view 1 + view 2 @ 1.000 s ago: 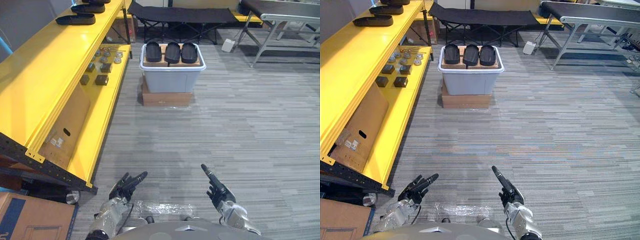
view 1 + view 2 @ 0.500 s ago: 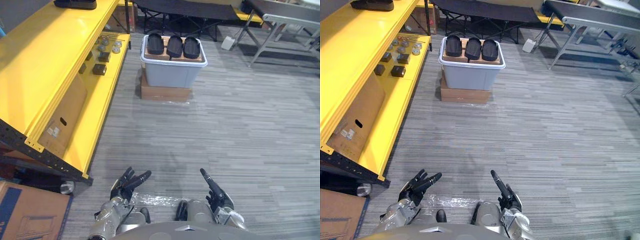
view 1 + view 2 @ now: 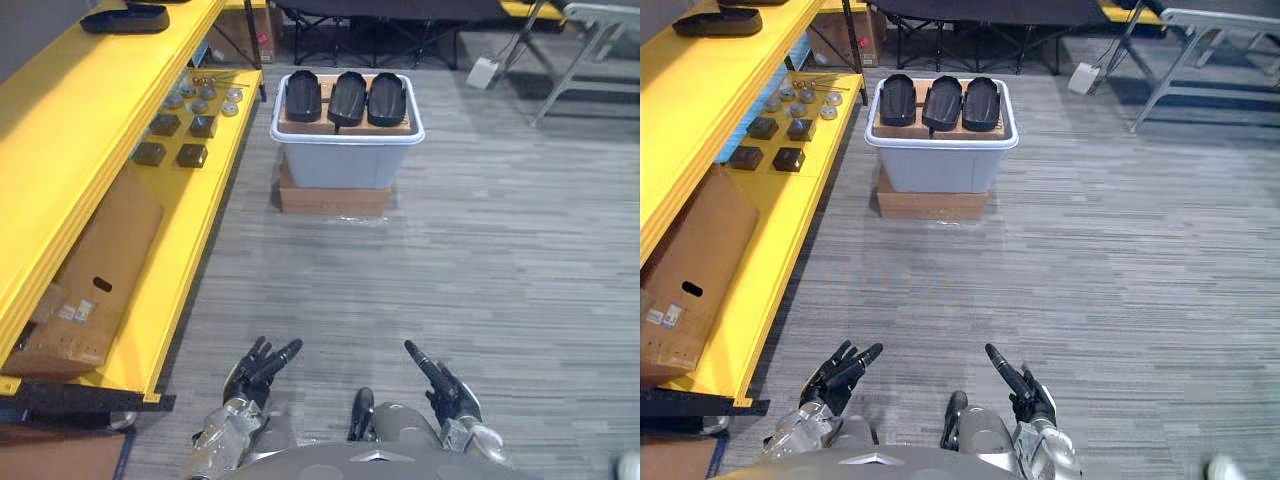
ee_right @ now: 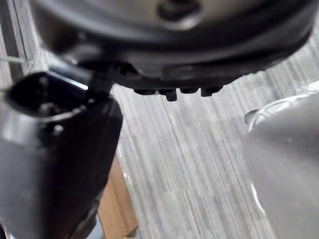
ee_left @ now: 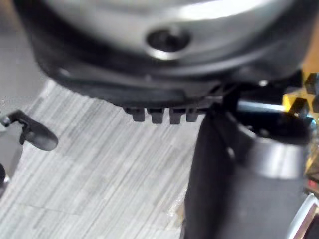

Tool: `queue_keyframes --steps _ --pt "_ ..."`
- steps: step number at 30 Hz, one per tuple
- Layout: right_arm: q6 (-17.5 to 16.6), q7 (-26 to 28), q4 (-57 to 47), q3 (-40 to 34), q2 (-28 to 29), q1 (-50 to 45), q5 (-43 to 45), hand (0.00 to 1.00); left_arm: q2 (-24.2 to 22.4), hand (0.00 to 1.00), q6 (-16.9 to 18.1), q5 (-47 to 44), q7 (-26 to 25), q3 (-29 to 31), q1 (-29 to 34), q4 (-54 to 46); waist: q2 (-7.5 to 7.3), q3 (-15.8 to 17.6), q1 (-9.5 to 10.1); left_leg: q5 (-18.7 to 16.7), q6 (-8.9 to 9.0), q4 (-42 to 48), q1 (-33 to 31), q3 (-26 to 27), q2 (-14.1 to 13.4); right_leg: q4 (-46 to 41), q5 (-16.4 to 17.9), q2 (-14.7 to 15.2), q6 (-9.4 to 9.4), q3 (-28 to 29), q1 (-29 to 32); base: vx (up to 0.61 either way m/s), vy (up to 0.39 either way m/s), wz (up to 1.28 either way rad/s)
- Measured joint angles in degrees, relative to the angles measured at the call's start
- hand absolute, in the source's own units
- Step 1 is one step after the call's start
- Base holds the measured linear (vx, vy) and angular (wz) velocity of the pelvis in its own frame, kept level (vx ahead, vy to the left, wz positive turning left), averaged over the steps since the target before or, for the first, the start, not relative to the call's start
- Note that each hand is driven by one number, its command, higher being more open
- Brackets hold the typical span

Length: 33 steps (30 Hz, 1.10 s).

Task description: Walk over and take three plastic housings, then place them on the shelf

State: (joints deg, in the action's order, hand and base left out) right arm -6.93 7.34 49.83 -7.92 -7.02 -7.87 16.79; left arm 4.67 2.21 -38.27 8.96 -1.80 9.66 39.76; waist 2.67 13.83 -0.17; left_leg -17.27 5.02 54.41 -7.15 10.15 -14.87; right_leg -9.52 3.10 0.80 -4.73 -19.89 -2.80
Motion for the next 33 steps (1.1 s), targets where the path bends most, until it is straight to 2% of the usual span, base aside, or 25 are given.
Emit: queue_keyframes --steps 2,4,6,7,9,10,11,12,13,14,15,16,17,18,19,20,21,23,25,26,27,30,31,32,33 --pt "-0.06 -0.75 -0.02 -0.34 -0.05 0.51 -0.85 1.00 -0.45 1.00 -0.03 -0.15 0.40 1.10 -0.54 -0.39 -0.82 0.46 0.88 -0.41 0.05 -5.89 -2.09 -0.31 3.08 2.73 0.18 0.33 -0.14 0.58 -3.51 0.42 -0.148 -0.23" --pt "-0.12 -1.81 -0.26 -0.46 -0.10 2.47 -0.72 1.00 -1.28 1.00 0.28 0.62 1.38 2.19 -0.46 -2.35 -0.88 0.66 1.92 0.06 -0.35 -18.24 -4.53 -1.00 7.62 5.12 0.52 0.82 0.40 2.30 -5.61 0.45 -0.049 -0.46" --pt "-0.15 -2.90 -1.38 -0.45 -0.56 4.48 -0.61 1.00 -2.80 1.00 0.25 0.87 1.90 2.78 -0.09 -3.26 -0.33 1.87 3.14 6.38 -0.82 -34.78 -6.99 -4.60 13.39 5.31 2.61 1.48 1.07 4.70 -7.86 0.37 0.073 -0.46" --pt "-0.13 -3.17 -1.36 -0.37 -0.74 4.69 -0.62 1.00 -2.86 1.00 0.43 0.99 2.15 2.74 -0.09 -3.46 0.05 2.32 3.40 8.79 -0.15 -38.50 -7.35 -5.40 13.92 5.35 3.30 1.21 1.33 5.02 -8.84 0.31 0.130 -0.38" --pt "-0.04 -3.52 -1.23 1.21 -1.96 4.17 -0.61 1.00 -3.09 1.00 0.75 1.04 2.55 2.74 1.19 -3.70 2.92 2.89 4.60 13.61 1.64 -46.97 -6.81 -6.00 12.25 4.85 6.84 -1.70 2.86 7.17 -12.89 0.35 0.194 -0.41" --pt "0.34 -3.72 -0.82 2.53 -1.45 4.10 -0.56 1.00 -2.86 1.00 1.53 0.82 2.68 2.98 1.88 -3.44 2.67 3.18 5.00 20.52 -0.04 -45.02 -5.41 -4.99 11.11 3.26 9.62 -1.87 3.24 8.84 -14.97 0.33 0.183 -0.39" --pt "0.42 -3.65 -0.78 3.46 -1.06 3.98 -0.56 1.00 -2.45 1.00 1.90 0.90 2.71 3.26 2.05 -3.48 1.46 3.07 5.13 21.22 -0.62 -44.38 -5.19 -3.92 11.48 2.42 11.14 -1.20 3.04 9.31 -15.23 0.27 0.125 -0.30" --pt "0.42 -3.12 -0.96 5.02 -0.83 4.29 -0.57 1.00 -1.15 1.00 2.66 0.89 2.86 3.81 1.82 -3.58 -1.00 3.20 5.12 20.90 -1.19 -41.87 -6.07 -2.43 12.38 0.94 13.52 0.73 2.77 9.90 -14.77 0.33 0.125 -0.19" --pt "0.42 -2.70 -1.27 5.69 -0.80 4.74 -0.59 1.00 -0.44 1.00 2.84 0.92 2.97 5.01 1.56 -4.15 -2.87 3.46 5.37 19.21 -3.79 -37.61 -7.88 -0.85 13.42 -0.50 16.13 1.76 2.71 11.48 -14.05 0.33 0.139 -0.19" --pt "0.44 -2.72 -1.14 5.79 -0.49 4.69 -0.60 1.00 -0.05 1.00 2.81 0.93 2.97 5.19 1.42 -4.56 -4.14 3.33 5.45 18.55 -4.98 -35.98 -8.28 0.06 13.97 -0.55 17.01 2.72 2.34 12.32 -14.15 0.45 0.138 -0.43" --pt "0.39 -2.75 -0.18 5.57 0.20 4.08 -0.11 1.00 0.67 1.00 3.01 1.13 2.42 5.37 2.08 -4.19 -6.01 2.36 6.03 15.63 -8.54 -34.44 -7.62 1.74 14.79 -8.76 17.35 4.66 5.48 12.82 -11.96 0.45 0.080 -0.34" --pt "0.45 -2.71 0.80 5.89 0.16 5.41 0.76 1.00 0.61 1.00 2.89 1.23 1.68 6.04 1.93 -3.26 -5.73 2.63 5.48 14.03 -9.13 -33.44 -6.78 1.82 14.84 -20.17 15.42 5.95 10.08 12.44 -6.92 0.46 0.081 -0.27" --pt "0.47 -2.65 1.36 6.33 0.22 5.47 1.80 1.00 0.84 1.00 2.88 1.38 1.39 6.10 2.05 -3.33 -5.69 2.56 5.07 13.31 -9.40 -33.80 -5.74 1.43 14.83 -26.75 12.43 6.83 13.45 12.29 -4.06 0.47 0.121 0.13" --pt "0.44 -2.15 2.05 6.43 0.75 5.03 1.89 1.00 0.79 1.00 3.11 2.22 0.73 5.61 2.13 -4.13 -6.10 2.67 4.51 12.35 -9.46 -35.39 -2.69 1.09 15.52 -37.87 7.66 8.78 14.12 11.55 0.42 0.48 0.148 0.25" --pt "0.42 -1.60 2.31 6.45 0.84 4.27 1.67 1.00 0.83 1.00 3.23 2.37 0.17 4.66 2.18 -4.28 -6.09 2.70 4.54 11.81 -10.00 -35.76 -0.15 0.89 15.76 -41.92 9.28 10.07 11.66 10.65 2.87 0.48 0.129 0.24" --pt "0.42 -1.53 2.42 6.61 0.84 4.22 1.66 1.00 0.93 1.00 3.37 2.37 -0.05 4.45 2.04 -4.30 -5.94 2.74 4.68 11.37 -10.18 -35.82 0.97 0.85 15.72 -41.20 10.36 10.20 10.77 9.91 3.37 0.46 0.099 0.24" --pt "0.34 -1.53 2.43 7.26 0.85 4.35 1.71 1.00 0.90 1.00 3.55 2.33 -0.43 4.40 1.40 -4.35 -5.45 3.01 4.51 11.04 -10.13 -36.32 3.10 0.27 15.37 -35.47 12.92 9.97 10.35 7.49 3.85 0.41 0.055 0.17" --pt "0.18 -1.59 2.10 7.47 0.82 4.86 1.70 1.00 0.87 1.00 3.57 2.30 -1.01 3.90 0.11 -5.04 -4.21 3.31 4.57 10.58 -9.46 -38.27 5.83 -1.53 14.31 -21.89 13.57 8.84 9.91 4.36 4.31 0.35 0.017 0.20" --pt "-0.23 -1.65 1.99 7.29 0.64 6.06 1.69 1.00 1.05 1.00 3.58 2.15 -1.05 3.53 -1.63 -5.38 -3.20 3.72 4.74 8.78 -8.66 -38.65 7.21 -2.93 13.53 -11.39 11.71 9.20 12.46 4.67 6.58 0.29 -0.051 0.17" --pt "-0.23 -1.58 2.02 7.01 0.56 6.55 1.66 1.00 1.55 1.00 3.53 1.91 -1.31 3.01 -2.72 -5.34 -2.49 4.13 4.69 7.40 -8.25 -37.50 7.58 -3.74 12.87 -5.01 8.24 9.83 13.45 5.75 8.24 0.27 -0.138 0.29" --pt "-0.33 -1.52 2.08 6.81 0.59 6.40 1.61 1.00 2.05 1.00 3.52 1.84 -1.34 2.61 -3.32 -5.41 -2.10 4.35 4.61 5.26 -7.47 -35.10 7.63 -4.60 12.16 -0.26 4.24 10.26 13.23 6.27 9.16 0.22 -0.133 0.31" --pt "-1.38 -1.39 1.99 6.68 0.78 5.83 1.59 1.00 2.72 1.00 3.62 -0.50 -1.49 2.89 -2.84 -5.50 -2.63 3.89 4.66 -1.15 -4.71 -28.11 7.72 -7.68 10.62 1.31 1.61 10.97 12.82 6.15 9.62 0.23 -0.303 0.50" --pt "-1.37 -1.34 2.08 6.70 0.96 5.25 1.60 1.00 3.02 1.00 3.65 -0.51 -1.52 2.92 -2.08 -5.36 -3.99 2.86 4.83 -3.67 -3.60 -26.27 7.72 -9.30 10.30 0.85 -0.39 10.93 11.50 6.28 9.50 0.26 -0.331 0.51" --pt "-1.36 -1.45 2.16 6.57 0.90 5.26 1.63 1.00 2.87 1.00 3.45 -0.51 -1.69 2.82 -1.88 -5.20 -3.98 2.75 4.80 -4.63 -2.57 -25.65 7.72 -10.26 9.74 -0.21 -2.62 10.42 11.01 5.91 9.53 0.40 -0.524 0.52" --pt "-1.29 -1.86 2.26 6.09 0.50 5.25 1.66 1.00 2.02 1.00 2.76 -0.80 -1.93 2.55 -0.91 -4.78 -2.90 1.72 4.76 -5.83 -0.84 -26.06 7.74 -11.82 7.24 -2.33 -5.07 8.08 10.07 5.37 10.39 0.33 -0.436 0.33"
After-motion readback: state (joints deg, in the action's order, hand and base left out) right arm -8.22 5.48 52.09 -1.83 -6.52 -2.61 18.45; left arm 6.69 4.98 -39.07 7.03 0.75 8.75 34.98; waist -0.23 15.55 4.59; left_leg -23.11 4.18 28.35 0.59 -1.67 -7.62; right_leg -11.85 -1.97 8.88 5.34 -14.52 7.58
